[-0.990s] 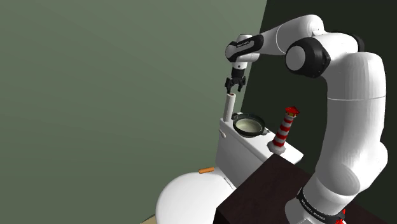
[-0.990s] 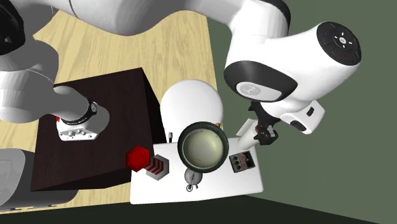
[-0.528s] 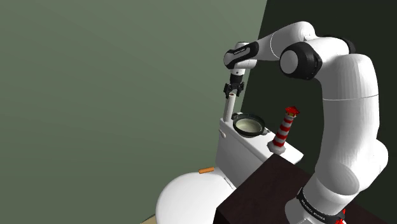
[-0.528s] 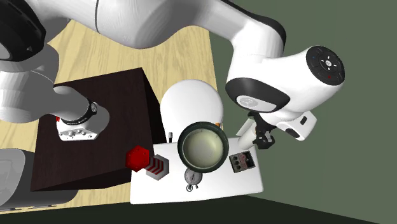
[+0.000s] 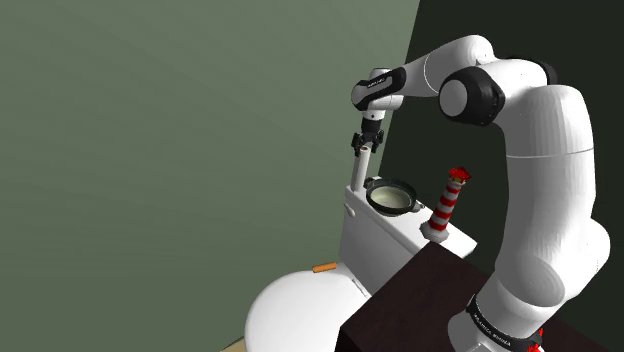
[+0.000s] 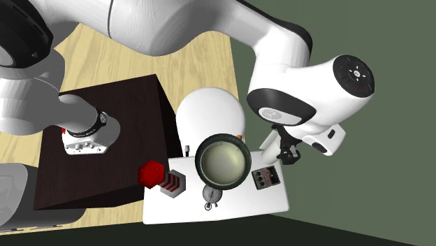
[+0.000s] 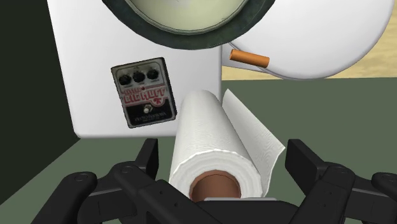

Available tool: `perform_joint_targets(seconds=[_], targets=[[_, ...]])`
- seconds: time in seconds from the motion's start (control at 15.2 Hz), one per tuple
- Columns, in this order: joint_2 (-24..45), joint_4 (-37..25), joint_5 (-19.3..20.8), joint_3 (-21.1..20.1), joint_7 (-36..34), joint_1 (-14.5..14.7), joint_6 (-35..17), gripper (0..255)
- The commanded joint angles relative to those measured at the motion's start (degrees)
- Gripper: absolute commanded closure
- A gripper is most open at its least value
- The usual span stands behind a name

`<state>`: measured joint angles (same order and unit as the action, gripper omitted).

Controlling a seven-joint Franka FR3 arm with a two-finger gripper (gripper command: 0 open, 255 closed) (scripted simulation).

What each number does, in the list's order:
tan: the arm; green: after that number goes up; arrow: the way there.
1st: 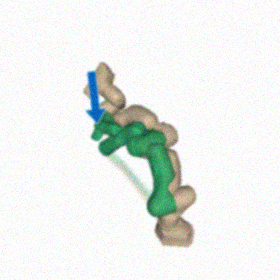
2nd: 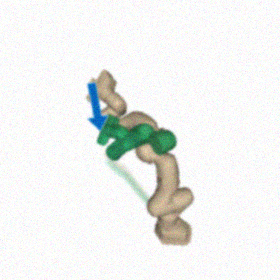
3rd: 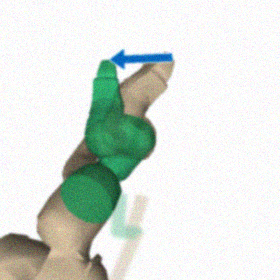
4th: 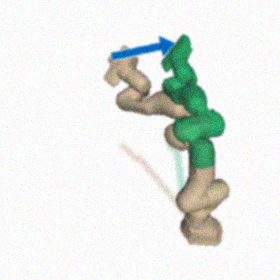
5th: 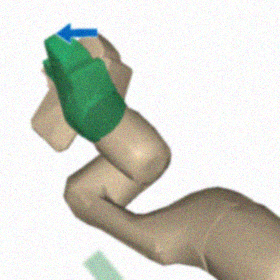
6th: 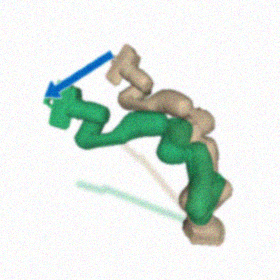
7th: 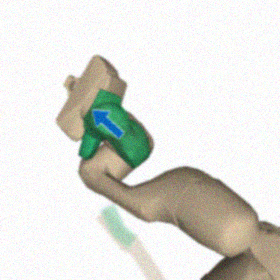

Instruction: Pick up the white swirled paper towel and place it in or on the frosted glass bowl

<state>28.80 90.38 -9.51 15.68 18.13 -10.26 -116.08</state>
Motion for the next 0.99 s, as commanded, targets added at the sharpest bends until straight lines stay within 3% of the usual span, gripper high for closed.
perform_joint_targets(seconds=[0.0, 0.59, 0.92], targets=[[0.0, 0.0, 0.0, 0.0, 0.0, 0.0, 0.0, 255], [0.0, 0.0, 0.0, 0.0, 0.0, 0.0, 0.0, 255], [-1.3, -1.9, 0.5, 0.2, -0.4, 0.1, 3.2, 255]])
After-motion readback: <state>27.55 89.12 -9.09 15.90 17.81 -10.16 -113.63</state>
